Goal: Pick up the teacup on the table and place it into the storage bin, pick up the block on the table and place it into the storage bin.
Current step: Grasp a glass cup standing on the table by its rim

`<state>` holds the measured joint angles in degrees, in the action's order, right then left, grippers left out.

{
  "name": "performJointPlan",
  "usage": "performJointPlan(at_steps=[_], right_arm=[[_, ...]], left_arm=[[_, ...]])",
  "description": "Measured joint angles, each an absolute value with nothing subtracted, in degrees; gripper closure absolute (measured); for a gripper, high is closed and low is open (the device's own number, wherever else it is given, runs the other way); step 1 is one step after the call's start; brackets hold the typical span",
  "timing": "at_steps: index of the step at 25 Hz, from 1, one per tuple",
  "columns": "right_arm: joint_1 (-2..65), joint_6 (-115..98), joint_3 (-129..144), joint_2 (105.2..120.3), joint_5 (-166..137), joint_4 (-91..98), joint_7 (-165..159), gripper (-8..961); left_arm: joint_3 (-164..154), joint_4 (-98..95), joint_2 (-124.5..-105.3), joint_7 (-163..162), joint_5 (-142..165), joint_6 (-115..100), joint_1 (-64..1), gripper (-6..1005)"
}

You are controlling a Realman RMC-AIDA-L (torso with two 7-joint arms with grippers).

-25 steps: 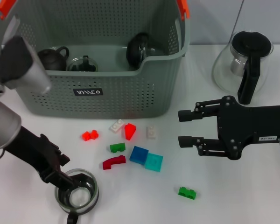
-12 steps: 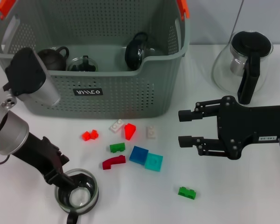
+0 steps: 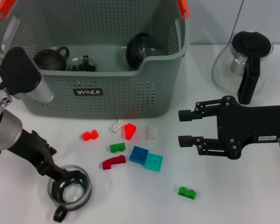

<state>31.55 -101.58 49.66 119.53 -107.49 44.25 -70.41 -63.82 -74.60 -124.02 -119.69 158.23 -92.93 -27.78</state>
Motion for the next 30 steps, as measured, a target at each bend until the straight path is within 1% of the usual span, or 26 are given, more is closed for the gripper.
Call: performJointPlan(at_steps=[22, 28, 30], right_arm=[[31.73, -101.69, 49.66, 119.53, -107.49, 44.36, -70.52, 419], [31.52, -101.7, 49.66, 119.44, -107.47, 44.25, -70.55, 418], [31.54, -101.71, 49.66, 119.39, -107.46, 44.15, -70.55, 418]], left_arm=[[-64.38, -73.83, -124.34, -121.37, 159.12, -94.35, -28.22, 264], [-64.39, -73.86, -124.24, -121.23, 159.24, -94.37, -28.03, 414], [-64.16, -73.98, -124.22, -121.26, 159.17, -94.45, -28.04, 504]])
